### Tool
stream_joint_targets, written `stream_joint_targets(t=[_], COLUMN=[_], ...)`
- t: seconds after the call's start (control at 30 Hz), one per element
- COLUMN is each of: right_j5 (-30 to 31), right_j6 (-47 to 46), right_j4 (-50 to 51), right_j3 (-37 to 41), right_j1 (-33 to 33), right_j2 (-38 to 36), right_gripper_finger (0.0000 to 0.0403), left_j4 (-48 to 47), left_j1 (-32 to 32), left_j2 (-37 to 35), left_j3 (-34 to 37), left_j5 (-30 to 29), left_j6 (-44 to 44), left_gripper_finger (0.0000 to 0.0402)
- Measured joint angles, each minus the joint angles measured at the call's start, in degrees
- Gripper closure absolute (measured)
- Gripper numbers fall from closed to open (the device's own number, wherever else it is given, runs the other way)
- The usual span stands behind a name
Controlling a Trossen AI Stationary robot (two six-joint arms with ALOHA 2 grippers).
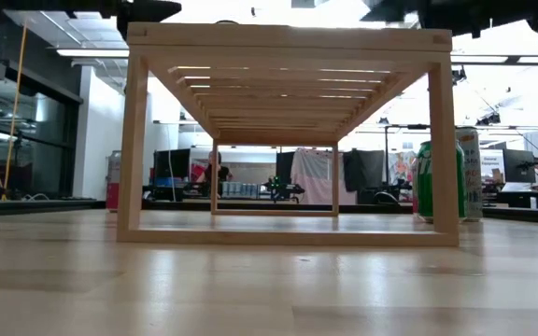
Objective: Place canned beverage on shelf
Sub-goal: Align the top right tropical celsius soda can with the other tropical celsius soda can on the shelf
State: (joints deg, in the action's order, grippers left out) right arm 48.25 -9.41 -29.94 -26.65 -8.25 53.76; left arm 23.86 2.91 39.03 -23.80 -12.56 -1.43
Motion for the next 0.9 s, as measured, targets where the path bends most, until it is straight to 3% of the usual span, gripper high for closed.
stream_joint_targets(t=[0.13,0.23,0.37,0.6,0.7,0.9], right_j5=[16.60,21.79,21.11,20.63,19.99,15.79], right_j6=[-8.99,-20.80,-38.63,-63.76,-67.93,-66.47], right_j4=[22.20,38.67,56.06,77.38,80.78,83.23], right_j3=[-7.47,-11.97,-12.74,-10.87,-10.87,-10.85], right_j1=[0.03,0.20,1.32,3.90,5.15,9.32], right_j2=[0.00,-0.07,-0.07,-0.02,-0.02,-0.02], right_gripper_finger=[0.0037,0.0037,0.0037,0.0037,0.0037,0.0037], left_j4=[0.13,0.05,-0.42,-2.15,-1.97,-1.66], left_j1=[0.34,0.34,0.34,0.31,0.31,0.31], left_j2=[0.04,0.00,-0.07,-0.07,-0.07,-0.06], left_j3=[0.51,0.49,0.49,0.49,0.49,0.46], left_j5=[0.00,0.00,0.00,0.00,0.00,0.00], left_j6=[0.45,0.46,0.03,-0.48,-0.48,-0.48], left_gripper_finger=[0.0066,0.0066,0.0066,0.0067,0.0067,0.0067])
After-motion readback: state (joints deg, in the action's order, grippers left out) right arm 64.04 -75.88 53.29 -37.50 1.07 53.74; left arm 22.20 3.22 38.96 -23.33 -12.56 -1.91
